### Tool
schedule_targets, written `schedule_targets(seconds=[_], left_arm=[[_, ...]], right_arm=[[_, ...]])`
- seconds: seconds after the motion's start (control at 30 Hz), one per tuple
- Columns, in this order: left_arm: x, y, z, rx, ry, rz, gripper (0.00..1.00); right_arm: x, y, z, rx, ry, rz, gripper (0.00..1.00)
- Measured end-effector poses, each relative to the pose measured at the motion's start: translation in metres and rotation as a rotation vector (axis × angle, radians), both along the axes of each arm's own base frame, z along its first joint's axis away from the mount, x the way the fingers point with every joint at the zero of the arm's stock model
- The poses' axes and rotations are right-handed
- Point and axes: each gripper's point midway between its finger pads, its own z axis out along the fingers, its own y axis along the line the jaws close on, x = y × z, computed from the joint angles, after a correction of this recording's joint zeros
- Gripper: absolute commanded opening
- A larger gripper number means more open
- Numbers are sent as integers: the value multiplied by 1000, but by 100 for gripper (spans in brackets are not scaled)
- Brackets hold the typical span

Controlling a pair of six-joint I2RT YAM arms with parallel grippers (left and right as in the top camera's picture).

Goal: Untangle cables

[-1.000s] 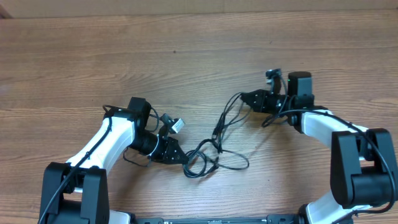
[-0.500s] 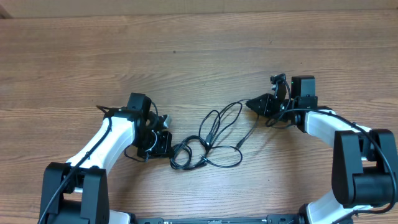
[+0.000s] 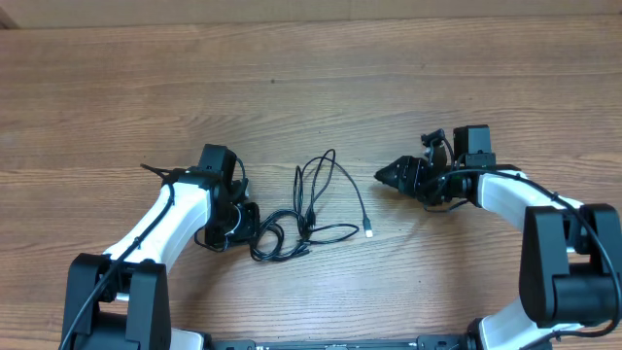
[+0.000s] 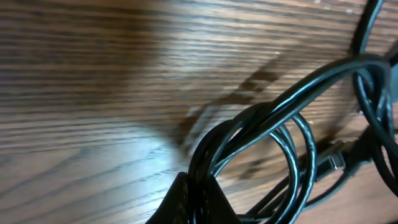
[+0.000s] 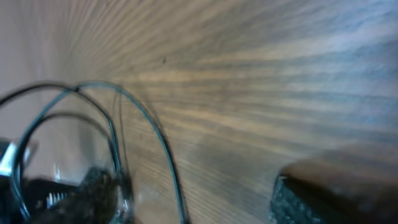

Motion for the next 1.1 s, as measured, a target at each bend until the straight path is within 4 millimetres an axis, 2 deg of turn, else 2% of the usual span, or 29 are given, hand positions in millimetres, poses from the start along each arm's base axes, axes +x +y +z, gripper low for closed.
schedule_targets(seconds=[0.1,0.47,0.7,0.8,0.9,1.1], left_arm=[[1,2,-1,15,-4,3,4],[13,2,-1,14,-53,3,4],[20,-14,5,-79,-100,-69,4],[35,-23,22,-129,-152,-121,4],[60,-29,47,-147,-237,-148,4],[103,-30,116,-127,-470,-165,4]], right_arm=[[-9,3,3,21,50,6,99],[-39,14,11,111,181,45,100],[-53,41,29,246,141,174,100],[-59,54,36,289,133,223,100],[-63,60,39,307,131,250,100],[-65,65,43,330,125,268,100]])
